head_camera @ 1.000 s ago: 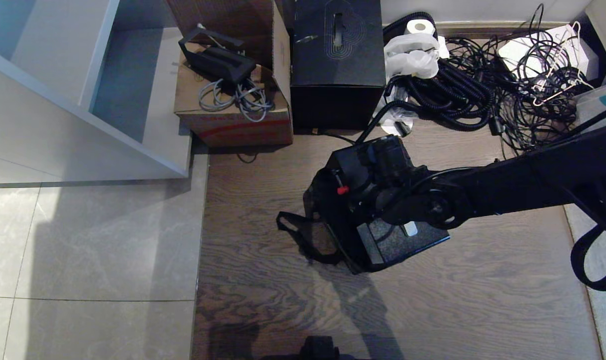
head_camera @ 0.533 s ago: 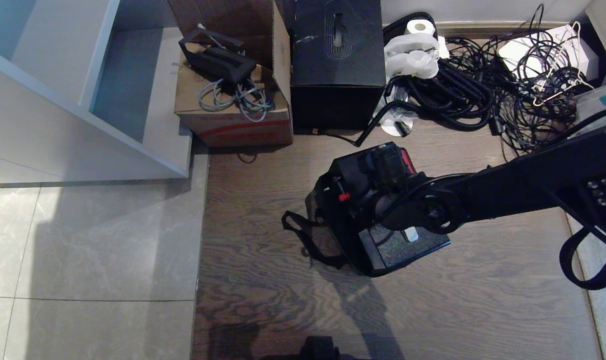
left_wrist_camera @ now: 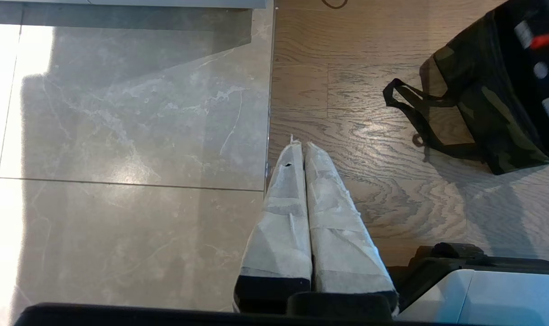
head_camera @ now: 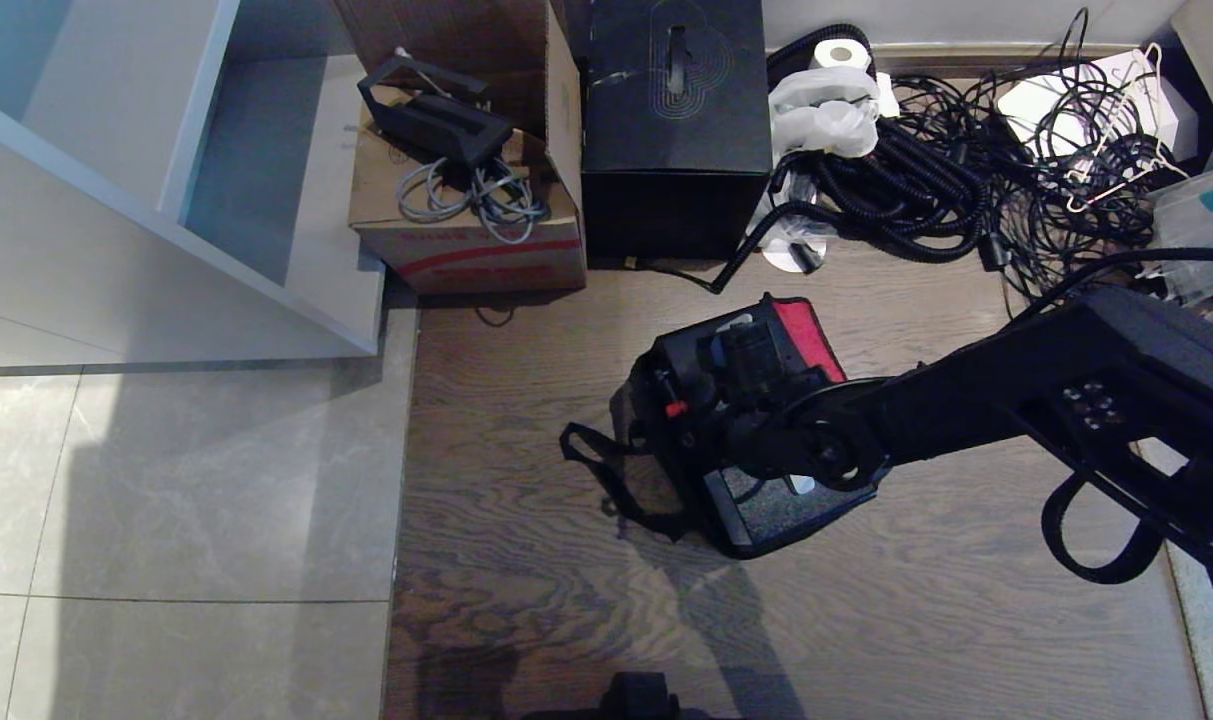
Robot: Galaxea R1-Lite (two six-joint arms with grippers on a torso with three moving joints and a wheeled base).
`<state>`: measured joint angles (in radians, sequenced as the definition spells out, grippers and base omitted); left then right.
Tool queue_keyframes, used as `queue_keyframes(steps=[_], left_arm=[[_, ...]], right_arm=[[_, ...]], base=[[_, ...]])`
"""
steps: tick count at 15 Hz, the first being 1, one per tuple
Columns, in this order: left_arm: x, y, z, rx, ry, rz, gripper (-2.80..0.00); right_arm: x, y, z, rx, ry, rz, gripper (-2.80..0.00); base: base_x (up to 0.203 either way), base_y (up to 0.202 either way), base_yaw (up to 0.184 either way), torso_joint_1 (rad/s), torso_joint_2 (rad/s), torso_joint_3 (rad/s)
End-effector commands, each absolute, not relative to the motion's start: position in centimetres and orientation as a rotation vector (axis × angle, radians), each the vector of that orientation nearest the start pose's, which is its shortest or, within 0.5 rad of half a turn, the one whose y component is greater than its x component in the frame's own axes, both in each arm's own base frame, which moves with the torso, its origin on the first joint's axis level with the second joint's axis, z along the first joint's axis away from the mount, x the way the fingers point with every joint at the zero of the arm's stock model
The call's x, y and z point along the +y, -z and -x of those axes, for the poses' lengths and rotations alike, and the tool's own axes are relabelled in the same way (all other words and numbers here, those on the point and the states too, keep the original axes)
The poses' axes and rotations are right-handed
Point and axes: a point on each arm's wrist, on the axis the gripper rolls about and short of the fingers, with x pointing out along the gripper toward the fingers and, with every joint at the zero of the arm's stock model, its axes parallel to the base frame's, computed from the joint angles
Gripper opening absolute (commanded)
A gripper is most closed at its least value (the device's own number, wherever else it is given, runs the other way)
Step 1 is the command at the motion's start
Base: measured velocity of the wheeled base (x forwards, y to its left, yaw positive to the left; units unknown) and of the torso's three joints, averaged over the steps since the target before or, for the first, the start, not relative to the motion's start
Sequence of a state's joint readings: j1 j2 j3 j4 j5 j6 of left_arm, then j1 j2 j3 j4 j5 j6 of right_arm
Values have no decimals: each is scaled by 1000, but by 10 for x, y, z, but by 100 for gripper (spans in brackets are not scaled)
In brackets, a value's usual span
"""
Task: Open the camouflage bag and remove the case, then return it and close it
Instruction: Place the black box back
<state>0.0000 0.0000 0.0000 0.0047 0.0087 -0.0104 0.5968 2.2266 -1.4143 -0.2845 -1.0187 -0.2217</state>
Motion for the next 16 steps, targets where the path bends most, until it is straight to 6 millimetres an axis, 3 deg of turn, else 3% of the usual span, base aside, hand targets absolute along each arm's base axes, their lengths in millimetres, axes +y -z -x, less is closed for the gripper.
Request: queue_keyframes(steps=[1,6,7,12,16], left_arm=[[0,-75,23,5,-9,11,-280],[0,-75,23,5,-9,11,-280],[0,-75,23,5,-9,11,-280],[0,-75,23,4,-9,11,-280],[0,-75,23,5,-9,11,-280]], right_arm=[[236,-102,-379,424,373,615,-280],[246,-99,-390,410,360,603,-280],[245,-97,-390,416,358,609,0],[256,-92,-373,426,315,640,0],[241,-121,-350,407,318,606,0]], base=[[0,0,0,0,0,0],[0,0,0,0,0,0],[0,0,0,0,0,0],[0,0,0,0,0,0],[0,0,0,0,0,0]])
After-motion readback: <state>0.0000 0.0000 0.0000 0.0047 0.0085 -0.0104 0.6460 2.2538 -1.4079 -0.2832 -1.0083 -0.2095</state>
